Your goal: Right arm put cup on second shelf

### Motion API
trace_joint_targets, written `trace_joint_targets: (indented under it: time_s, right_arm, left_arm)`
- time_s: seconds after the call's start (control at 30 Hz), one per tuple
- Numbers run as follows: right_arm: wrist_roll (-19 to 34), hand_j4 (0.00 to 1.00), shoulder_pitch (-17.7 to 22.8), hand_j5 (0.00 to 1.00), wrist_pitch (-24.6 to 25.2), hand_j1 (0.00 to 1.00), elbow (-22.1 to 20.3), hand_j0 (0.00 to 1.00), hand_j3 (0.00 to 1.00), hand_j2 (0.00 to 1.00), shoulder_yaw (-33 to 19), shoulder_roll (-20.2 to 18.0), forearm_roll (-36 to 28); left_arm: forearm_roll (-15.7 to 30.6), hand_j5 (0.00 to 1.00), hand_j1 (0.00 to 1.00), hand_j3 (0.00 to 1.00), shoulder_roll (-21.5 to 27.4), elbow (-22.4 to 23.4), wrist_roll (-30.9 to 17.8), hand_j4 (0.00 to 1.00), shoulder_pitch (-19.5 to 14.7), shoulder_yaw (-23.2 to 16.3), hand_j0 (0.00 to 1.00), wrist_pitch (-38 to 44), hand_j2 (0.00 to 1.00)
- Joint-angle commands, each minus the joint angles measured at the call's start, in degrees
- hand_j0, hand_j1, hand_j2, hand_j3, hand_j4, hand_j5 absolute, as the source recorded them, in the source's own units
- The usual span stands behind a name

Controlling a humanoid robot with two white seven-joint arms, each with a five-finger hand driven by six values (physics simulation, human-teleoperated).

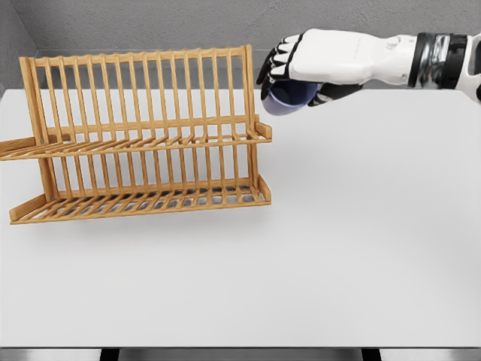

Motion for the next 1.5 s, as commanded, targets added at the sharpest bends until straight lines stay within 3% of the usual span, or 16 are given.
trace_joint_targets:
  time_s: [0.0, 0.23, 0.47, 0.83, 0.87, 0.9, 1.03, 1.1, 1.17, 1.23, 1.3, 1.33, 1.4, 1.47]
  right_arm:
    - [-0.1, 0.63, 0.0, 0.63, 0.2, 0.63, -1.6, 0.63, 0.63, 0.63, 0.0, 1.0, -0.4]
    - [-0.1, 0.63, 0.0, 0.63, 0.2, 0.63, -4.2, 0.63, 0.63, 0.63, 0.7, 2.4, -0.4]
    - [-0.1, 0.64, 0.1, 0.64, 0.2, 0.64, -4.1, 0.64, 0.64, 0.64, 3.8, 2.5, -0.2]
    - [-0.1, 0.64, -0.6, 0.64, 0.2, 0.64, -4.9, 0.64, 0.64, 0.64, 4.0, 3.5, 0.0]
    - [-0.1, 0.66, -0.6, 0.66, 0.2, 0.66, -4.9, 0.66, 0.66, 0.66, 4.0, 3.4, 0.0]
    - [-0.1, 1.0, -0.5, 1.0, 0.2, 1.0, -4.8, 1.0, 1.0, 1.0, 4.0, 3.4, 0.0]
    - [-0.1, 1.0, -0.7, 1.0, 0.2, 1.0, -4.2, 1.0, 1.0, 1.0, 3.1, 2.5, -0.1]
    - [-0.1, 1.0, 0.5, 1.0, 0.2, 1.0, -3.4, 1.0, 1.0, 1.0, -5.5, -0.5, -0.2]
    - [-0.1, 1.0, 4.7, 1.0, 0.2, 1.0, 0.5, 1.0, 1.0, 1.0, -16.5, -4.3, -0.5]
    - [-0.1, 1.0, 12.6, 1.0, 0.2, 1.0, 5.9, 1.0, 1.0, 1.0, -27.2, -9.5, -0.6]
    - [-0.1, 1.0, 22.2, 1.0, 0.2, 1.0, 8.4, 1.0, 1.0, 1.0, -27.7, -12.0, -0.6]
    - [-0.1, 1.0, 26.4, 1.0, 0.2, 1.0, 8.0, 1.0, 1.0, 1.0, -27.8, -12.1, -0.6]
    - [-0.1, 1.0, 30.4, 1.0, 0.2, 1.0, 7.6, 1.0, 1.0, 1.0, -29.5, -10.0, -0.3]
    - [-0.1, 1.0, 33.9, 1.0, 0.2, 1.0, 8.2, 1.0, 1.0, 1.0, -32.4, -4.9, -0.1]
  left_arm:
    - [0.0, 1.0, 1.0, 1.0, 0.0, 0.0, 0.0, 1.0, 0.0, 0.0, 1.0, 0.0, 1.0]
    - [0.0, 1.0, 1.0, 1.0, 0.0, 0.0, 0.0, 1.0, 0.0, 0.0, 1.0, 0.0, 1.0]
    - [0.0, 1.0, 1.0, 1.0, 0.0, 0.0, 0.0, 1.0, 0.0, 0.0, 1.0, 0.0, 1.0]
    - [0.0, 1.0, 1.0, 1.0, 0.0, 0.0, 0.0, 1.0, 0.0, 0.0, 1.0, 0.0, 1.0]
    - [0.0, 1.0, 1.0, 1.0, 0.0, 0.0, 0.0, 1.0, 0.0, 0.0, 1.0, 0.0, 1.0]
    - [0.0, 1.0, 1.0, 1.0, 0.0, 0.0, 0.0, 1.0, 0.0, 0.0, 1.0, 0.0, 1.0]
    - [0.0, 1.0, 1.0, 1.0, 0.0, 0.0, 0.0, 1.0, 0.0, 0.0, 1.0, 0.0, 1.0]
    - [0.0, 1.0, 1.0, 1.0, 0.0, 0.0, 0.0, 1.0, 0.0, 0.0, 1.0, 0.0, 1.0]
    - [0.0, 1.0, 1.0, 1.0, 0.0, 0.0, 0.0, 1.0, 0.0, 0.0, 1.0, 0.0, 1.0]
    - [0.0, 1.0, 1.0, 1.0, 0.0, 0.0, 0.0, 1.0, 0.0, 0.0, 1.0, 0.0, 1.0]
    - [0.0, 1.0, 1.0, 1.0, 0.0, 0.0, 0.0, 1.0, 0.0, 0.0, 1.0, 0.0, 1.0]
    - [0.0, 1.0, 1.0, 1.0, 0.0, 0.0, 0.0, 1.0, 0.0, 0.0, 1.0, 0.0, 1.0]
    - [0.0, 1.0, 1.0, 1.0, 0.0, 0.0, 0.0, 1.0, 0.0, 0.0, 1.0, 0.0, 1.0]
    - [0.0, 1.0, 1.0, 1.0, 0.0, 0.0, 0.0, 1.0, 0.0, 0.0, 1.0, 0.0, 1.0]
